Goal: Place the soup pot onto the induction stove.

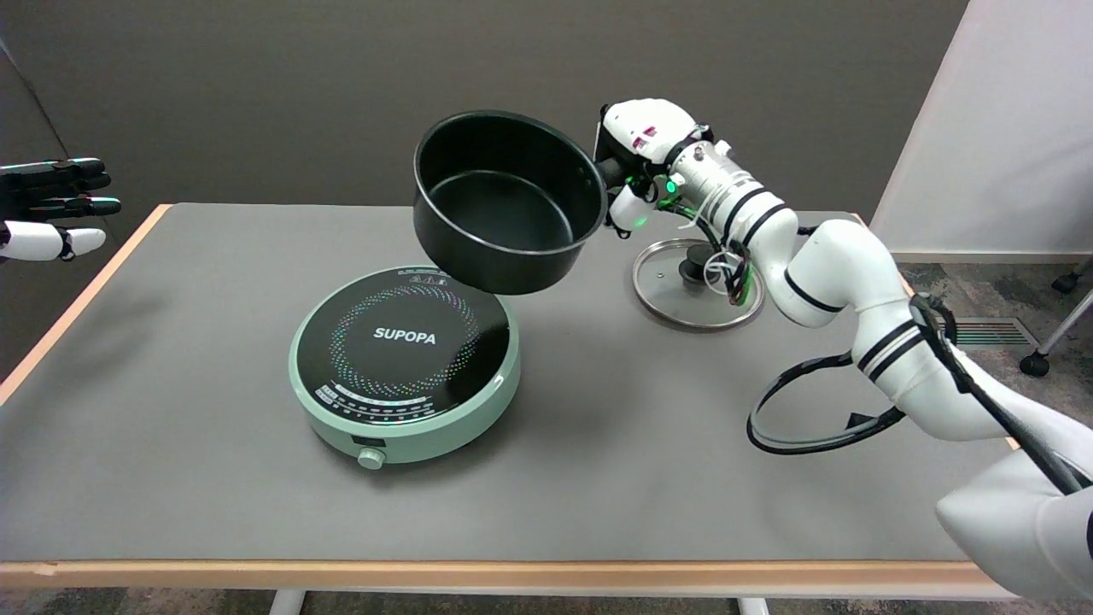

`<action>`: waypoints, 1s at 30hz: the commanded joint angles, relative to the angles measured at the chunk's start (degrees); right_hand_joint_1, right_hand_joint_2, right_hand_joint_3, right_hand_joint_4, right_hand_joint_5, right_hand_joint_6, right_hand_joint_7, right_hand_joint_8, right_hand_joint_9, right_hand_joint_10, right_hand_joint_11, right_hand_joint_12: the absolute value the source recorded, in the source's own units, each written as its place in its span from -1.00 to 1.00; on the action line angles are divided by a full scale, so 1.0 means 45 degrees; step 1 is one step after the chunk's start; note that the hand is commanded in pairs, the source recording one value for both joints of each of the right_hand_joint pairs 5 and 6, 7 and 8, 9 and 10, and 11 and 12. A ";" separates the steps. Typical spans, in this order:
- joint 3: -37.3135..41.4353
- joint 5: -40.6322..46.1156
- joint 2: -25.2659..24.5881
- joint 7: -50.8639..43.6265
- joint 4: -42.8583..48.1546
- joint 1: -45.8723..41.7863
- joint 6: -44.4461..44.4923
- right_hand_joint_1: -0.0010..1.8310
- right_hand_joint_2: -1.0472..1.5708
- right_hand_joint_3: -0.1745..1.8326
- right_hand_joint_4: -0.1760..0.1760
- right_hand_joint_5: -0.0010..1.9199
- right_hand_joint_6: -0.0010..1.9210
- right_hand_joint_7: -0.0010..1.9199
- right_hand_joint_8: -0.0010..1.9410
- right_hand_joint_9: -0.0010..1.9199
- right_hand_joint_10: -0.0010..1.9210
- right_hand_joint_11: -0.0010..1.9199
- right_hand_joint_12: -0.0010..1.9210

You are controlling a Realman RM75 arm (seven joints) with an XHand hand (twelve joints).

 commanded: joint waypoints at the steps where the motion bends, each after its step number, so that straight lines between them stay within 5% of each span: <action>1: -0.0300 -0.0712 0.0115 -0.0038 0.2237 -0.0714 0.5354 0.43 -0.09 0.72 -0.51 0.81 0.81 0.81 0.79 0.81 0.81 0.81 0.81; 6: -0.0388 -0.1261 -0.1062 -0.0793 0.3410 -0.1008 0.8268 0.44 -0.12 0.75 -0.54 0.80 0.80 0.80 0.78 0.80 0.80 0.80 0.80; 19: -0.0852 -0.3049 -0.5288 -0.2680 0.3004 -0.0751 1.1000 0.46 -0.18 0.82 -0.60 0.77 0.77 0.77 0.76 0.77 0.77 0.77 0.77; 30: -0.1656 -0.2129 -0.6602 -0.4422 0.3296 0.0322 1.3285 0.47 -0.20 0.87 -0.62 0.77 0.77 0.77 0.75 0.77 0.77 0.77 0.77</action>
